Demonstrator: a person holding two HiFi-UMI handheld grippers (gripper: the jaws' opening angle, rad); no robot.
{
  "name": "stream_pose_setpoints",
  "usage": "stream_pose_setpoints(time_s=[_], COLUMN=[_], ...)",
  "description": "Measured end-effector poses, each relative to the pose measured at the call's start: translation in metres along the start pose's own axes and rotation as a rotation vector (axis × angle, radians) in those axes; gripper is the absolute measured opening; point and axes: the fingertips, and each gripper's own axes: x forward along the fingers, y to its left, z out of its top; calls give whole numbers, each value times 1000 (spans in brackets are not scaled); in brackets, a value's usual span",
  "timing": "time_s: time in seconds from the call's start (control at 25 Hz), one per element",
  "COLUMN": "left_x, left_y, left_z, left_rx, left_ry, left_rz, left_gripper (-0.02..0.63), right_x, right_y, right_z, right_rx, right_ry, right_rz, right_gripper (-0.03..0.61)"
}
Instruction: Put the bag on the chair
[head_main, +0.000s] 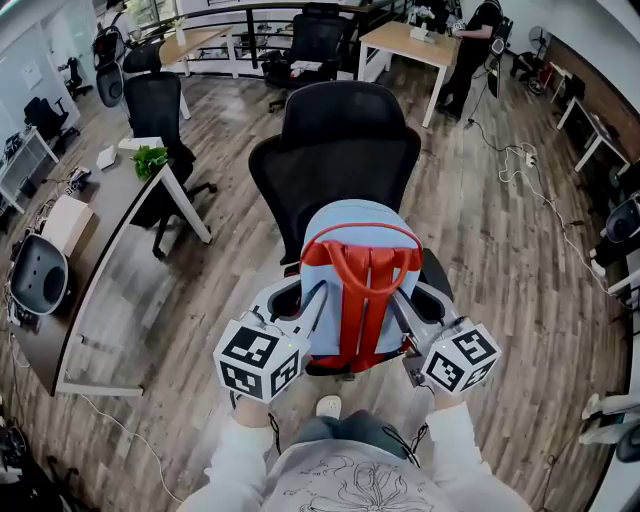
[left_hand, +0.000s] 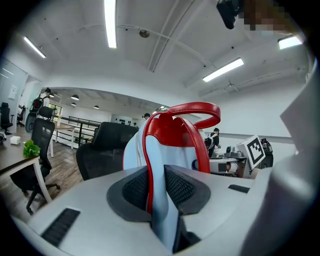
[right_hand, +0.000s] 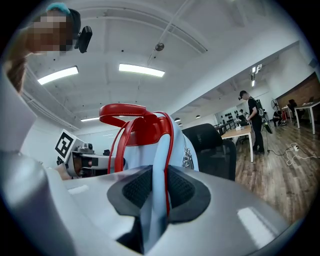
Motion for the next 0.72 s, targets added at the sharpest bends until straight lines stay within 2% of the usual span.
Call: stream_pose_setpoints(time_s=[0.36,0.72], left_x=[25,64], left_y=[21,44], left_z=[-26,-65], left_rx=[-53,-104], left_ry=[44,122], left_rz=[-8,16], left_gripper=[83,83], right_x=[22,50], right_y=[-22,-61], right_z=[-26,-67], right_rx=[15,67], right_ry=[83,177], right_rz=[3,23], right_gripper=[87,87])
